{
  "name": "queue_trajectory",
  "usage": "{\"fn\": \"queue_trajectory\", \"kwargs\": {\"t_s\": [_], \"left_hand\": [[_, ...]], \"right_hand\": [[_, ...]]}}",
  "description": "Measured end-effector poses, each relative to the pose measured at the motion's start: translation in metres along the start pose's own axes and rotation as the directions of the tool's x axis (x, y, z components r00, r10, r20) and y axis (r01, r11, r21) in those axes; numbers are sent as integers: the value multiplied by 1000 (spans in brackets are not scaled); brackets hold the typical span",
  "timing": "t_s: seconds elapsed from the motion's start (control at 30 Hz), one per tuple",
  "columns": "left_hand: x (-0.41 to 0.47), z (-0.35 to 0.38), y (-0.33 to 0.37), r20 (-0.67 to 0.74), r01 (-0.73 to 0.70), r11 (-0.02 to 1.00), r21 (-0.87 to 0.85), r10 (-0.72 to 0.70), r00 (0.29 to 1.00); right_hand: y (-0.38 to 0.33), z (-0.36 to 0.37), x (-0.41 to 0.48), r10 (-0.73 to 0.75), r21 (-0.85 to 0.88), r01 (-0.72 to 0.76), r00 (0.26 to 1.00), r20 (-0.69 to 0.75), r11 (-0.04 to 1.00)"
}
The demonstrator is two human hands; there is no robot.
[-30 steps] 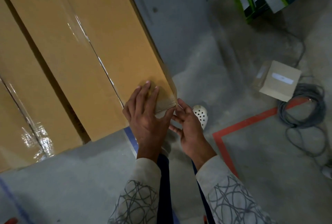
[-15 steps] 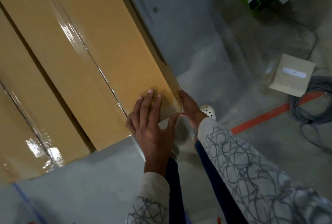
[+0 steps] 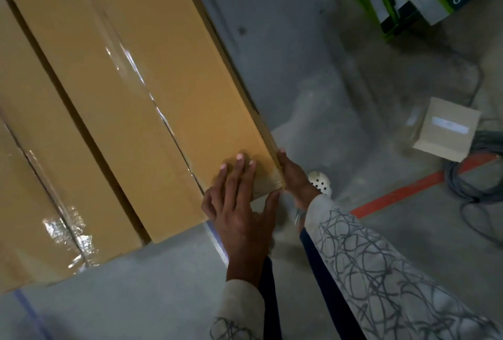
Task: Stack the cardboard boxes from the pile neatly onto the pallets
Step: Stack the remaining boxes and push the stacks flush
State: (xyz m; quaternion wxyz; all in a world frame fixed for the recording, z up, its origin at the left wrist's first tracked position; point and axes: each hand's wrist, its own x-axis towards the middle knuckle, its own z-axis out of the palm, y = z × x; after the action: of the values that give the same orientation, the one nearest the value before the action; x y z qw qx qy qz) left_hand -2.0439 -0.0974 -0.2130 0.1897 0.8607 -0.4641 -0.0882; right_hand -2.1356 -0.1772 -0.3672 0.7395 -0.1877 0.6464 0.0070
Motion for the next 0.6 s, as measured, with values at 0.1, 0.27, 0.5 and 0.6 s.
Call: {"fn": "queue_trajectory", "kwargs": {"t_s": [0.1,0.27,0.5,0.6], "left_hand": [[4,-8,3,63,13,999,-44,-10,998],[4,-48,16,-114,343,881,-325,-397,911],[-39,-97,-57,-39,721,181,-669,-977,210],[-43,-120,-107,-184,724,461,-513,-883,432]], "right_hand": [[-34,10,-49,17,122,-11,999,-41,992],[-6,13,-137,-11,359,97,972,-234,928],[19,103,-231,-246,-267,200,957,-152,943],[4,168,-257,-459,-469,439,885,79,766]]}}
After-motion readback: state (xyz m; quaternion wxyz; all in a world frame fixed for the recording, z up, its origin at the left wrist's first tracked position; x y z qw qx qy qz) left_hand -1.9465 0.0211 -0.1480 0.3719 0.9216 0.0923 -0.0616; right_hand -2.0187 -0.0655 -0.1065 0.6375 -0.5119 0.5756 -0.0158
